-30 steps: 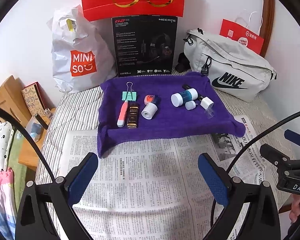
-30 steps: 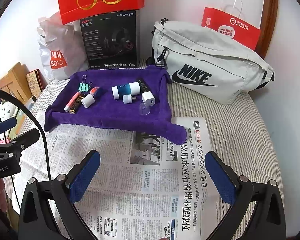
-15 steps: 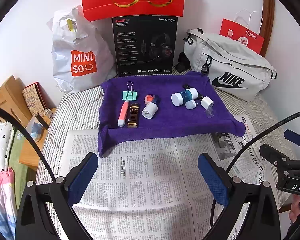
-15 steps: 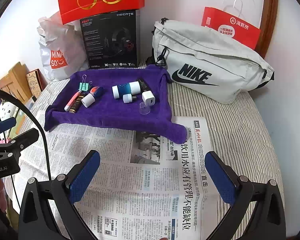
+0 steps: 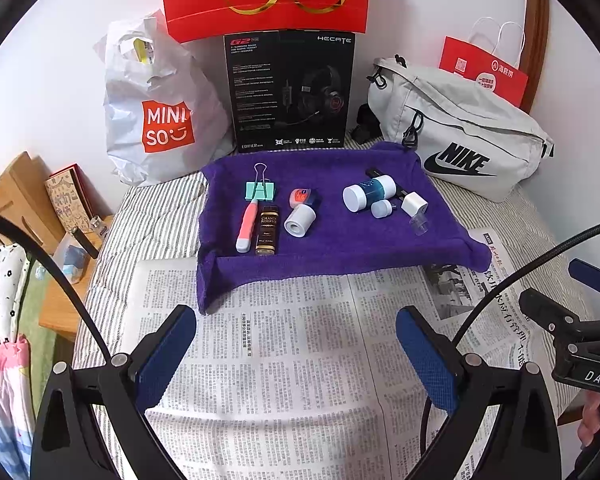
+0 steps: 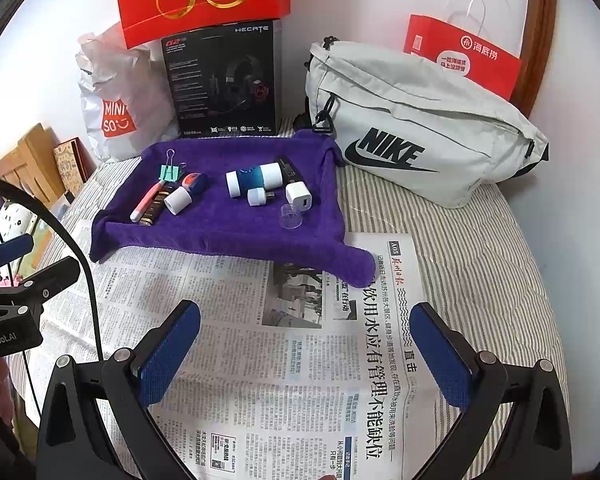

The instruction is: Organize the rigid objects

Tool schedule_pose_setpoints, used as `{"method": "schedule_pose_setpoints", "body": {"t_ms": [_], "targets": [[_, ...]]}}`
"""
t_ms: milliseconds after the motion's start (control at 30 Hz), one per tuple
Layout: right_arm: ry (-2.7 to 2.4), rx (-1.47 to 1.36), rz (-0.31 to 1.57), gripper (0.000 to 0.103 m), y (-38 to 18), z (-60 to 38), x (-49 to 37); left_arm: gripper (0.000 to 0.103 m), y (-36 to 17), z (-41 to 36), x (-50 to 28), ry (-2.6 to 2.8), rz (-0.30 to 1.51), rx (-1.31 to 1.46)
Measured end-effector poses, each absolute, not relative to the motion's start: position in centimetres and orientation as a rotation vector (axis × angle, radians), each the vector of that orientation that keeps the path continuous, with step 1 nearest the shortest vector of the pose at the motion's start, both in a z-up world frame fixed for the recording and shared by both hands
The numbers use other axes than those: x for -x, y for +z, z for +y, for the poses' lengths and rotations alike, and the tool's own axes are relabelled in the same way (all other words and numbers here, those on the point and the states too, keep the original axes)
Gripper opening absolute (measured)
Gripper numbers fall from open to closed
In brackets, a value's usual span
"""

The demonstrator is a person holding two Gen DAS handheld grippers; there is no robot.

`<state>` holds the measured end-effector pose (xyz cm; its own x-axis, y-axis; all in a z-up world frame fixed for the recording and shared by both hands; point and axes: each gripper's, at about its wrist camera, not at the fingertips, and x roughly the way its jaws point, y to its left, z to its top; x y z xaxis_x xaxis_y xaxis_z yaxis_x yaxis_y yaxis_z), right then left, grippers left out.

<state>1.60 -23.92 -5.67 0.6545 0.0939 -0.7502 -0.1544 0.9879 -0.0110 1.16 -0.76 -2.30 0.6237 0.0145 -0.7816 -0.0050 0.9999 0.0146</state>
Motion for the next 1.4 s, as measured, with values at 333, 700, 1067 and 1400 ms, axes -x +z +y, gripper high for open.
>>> {"method": "schedule_pose_setpoints", "body": {"t_ms": [333, 700, 1067, 1400], "targets": [[0.141, 0.076, 0.846, 0.103, -5.68, -23.86, -1.56, 0.101, -2.27, -0.86, -1.08, 0.011, 0.898, -0.013], [0.140, 0.071, 0.844, 0.103, -5.66, -23.87, -1.27, 0.101, -2.24, -0.68, -0.93, 0.001, 0.894, -0.005], [0.137, 0.064, 0.844, 0.103, -5.62, -24.08, -1.22, 0.103, -2.22, -0.64, -1.03, -0.017, 0.897, -0.004], [0.135, 0.066, 0.846, 0.103, -5.61, -24.09, -1.20, 0.103, -2.29, -0.45, -1.05, -0.012, 0.897, -0.006]]}}
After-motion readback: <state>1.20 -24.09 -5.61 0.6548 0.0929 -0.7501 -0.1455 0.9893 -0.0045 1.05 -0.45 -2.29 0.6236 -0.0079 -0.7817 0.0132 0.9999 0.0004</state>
